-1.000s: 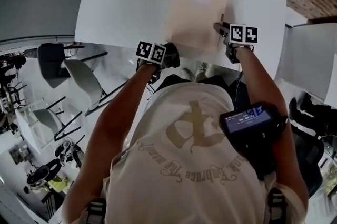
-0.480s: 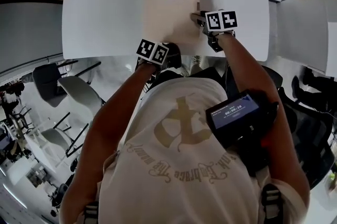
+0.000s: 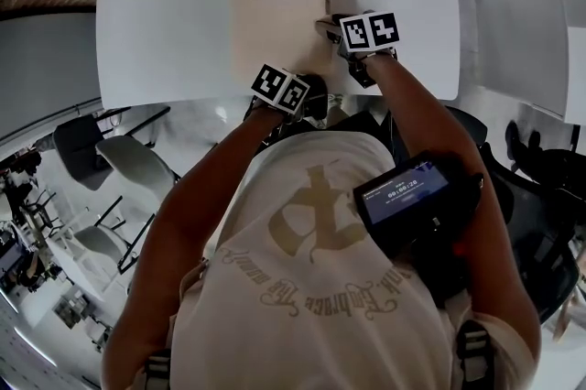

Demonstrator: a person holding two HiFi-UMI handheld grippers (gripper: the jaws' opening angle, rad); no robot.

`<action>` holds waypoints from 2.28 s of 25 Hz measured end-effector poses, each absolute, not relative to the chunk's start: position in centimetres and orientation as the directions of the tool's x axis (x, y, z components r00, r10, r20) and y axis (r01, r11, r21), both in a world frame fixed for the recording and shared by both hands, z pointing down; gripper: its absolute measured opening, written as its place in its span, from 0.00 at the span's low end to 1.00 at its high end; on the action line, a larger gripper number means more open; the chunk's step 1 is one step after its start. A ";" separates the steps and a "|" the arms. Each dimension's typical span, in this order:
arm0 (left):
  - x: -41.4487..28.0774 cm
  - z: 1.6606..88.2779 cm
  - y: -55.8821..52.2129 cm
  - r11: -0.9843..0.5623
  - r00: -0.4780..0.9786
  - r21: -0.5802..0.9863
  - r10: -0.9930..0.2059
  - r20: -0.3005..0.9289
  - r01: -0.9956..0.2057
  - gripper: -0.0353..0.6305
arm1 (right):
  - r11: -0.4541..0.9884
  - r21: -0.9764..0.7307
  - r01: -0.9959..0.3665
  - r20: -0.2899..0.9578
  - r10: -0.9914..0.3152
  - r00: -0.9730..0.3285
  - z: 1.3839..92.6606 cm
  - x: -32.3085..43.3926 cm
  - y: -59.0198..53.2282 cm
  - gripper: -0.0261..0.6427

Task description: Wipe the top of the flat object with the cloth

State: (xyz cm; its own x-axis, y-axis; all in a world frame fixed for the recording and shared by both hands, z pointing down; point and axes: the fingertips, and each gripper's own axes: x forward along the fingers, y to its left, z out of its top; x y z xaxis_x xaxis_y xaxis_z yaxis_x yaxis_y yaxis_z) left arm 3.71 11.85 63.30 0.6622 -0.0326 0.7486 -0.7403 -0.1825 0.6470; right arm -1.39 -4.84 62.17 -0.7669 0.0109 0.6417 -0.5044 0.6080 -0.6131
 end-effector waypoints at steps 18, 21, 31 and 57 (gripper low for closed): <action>7.2 59.2 12.1 -0.353 0.734 0.652 -0.186 0.654 -0.671 0.21 | 0.671 -0.559 -0.487 0.599 -0.080 -0.797 60.1 -0.8 -4.6 0.35; 4.8 57.7 14.1 -0.361 0.715 0.621 -0.277 0.641 -0.696 0.21 | 0.665 -0.550 -0.505 0.564 -0.151 -0.812 58.0 -0.4 -3.9 0.26; -4.6 54.1 14.5 -0.261 0.561 0.523 -0.597 0.573 -0.811 0.21 | 0.754 -0.471 -0.458 0.492 -0.207 -0.846 52.3 -1.0 -1.5 0.10; -10.6 49.0 24.6 -0.093 0.311 0.497 -0.872 0.377 -0.863 0.21 | 0.848 -0.398 -0.351 0.300 -0.241 -0.923 47.3 2.2 13.7 0.07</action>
